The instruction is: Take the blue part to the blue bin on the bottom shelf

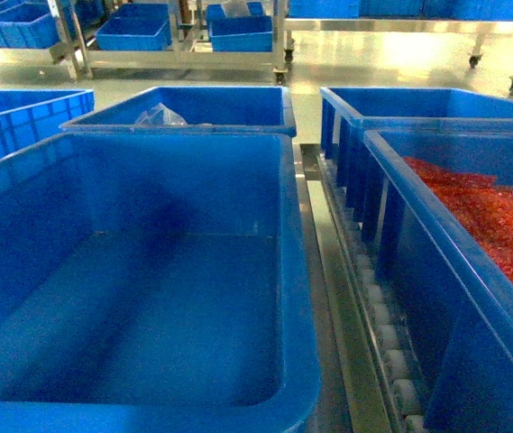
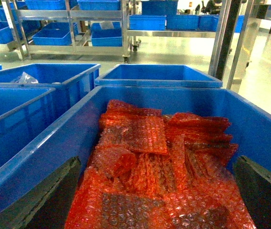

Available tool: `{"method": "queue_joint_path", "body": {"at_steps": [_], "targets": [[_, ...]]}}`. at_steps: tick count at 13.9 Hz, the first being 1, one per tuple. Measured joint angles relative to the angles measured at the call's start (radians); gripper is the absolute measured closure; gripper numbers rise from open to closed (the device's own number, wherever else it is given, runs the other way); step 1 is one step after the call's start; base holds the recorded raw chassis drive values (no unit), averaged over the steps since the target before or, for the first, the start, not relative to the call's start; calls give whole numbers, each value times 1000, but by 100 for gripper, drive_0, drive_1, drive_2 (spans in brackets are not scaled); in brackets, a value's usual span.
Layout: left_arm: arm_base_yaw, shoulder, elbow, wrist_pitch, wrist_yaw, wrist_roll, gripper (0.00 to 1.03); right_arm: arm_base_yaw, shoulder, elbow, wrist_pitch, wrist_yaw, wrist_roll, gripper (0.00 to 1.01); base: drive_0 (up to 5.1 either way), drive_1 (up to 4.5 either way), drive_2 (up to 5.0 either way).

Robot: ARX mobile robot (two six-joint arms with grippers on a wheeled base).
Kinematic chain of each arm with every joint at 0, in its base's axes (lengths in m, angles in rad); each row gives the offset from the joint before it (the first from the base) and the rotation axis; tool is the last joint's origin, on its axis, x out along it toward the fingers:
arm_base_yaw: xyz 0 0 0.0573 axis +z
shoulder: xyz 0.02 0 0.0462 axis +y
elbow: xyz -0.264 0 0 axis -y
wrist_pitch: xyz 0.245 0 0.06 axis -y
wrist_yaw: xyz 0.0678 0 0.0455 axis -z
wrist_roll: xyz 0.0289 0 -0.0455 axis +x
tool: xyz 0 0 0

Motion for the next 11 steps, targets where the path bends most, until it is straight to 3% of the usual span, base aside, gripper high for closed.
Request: {"method": "queue_joint_path", "body": {"at_steps": [11], "targets": [[0, 0, 0, 0, 0, 0, 60, 0, 0, 0, 0, 0, 0, 3, 0, 0, 0]]}}
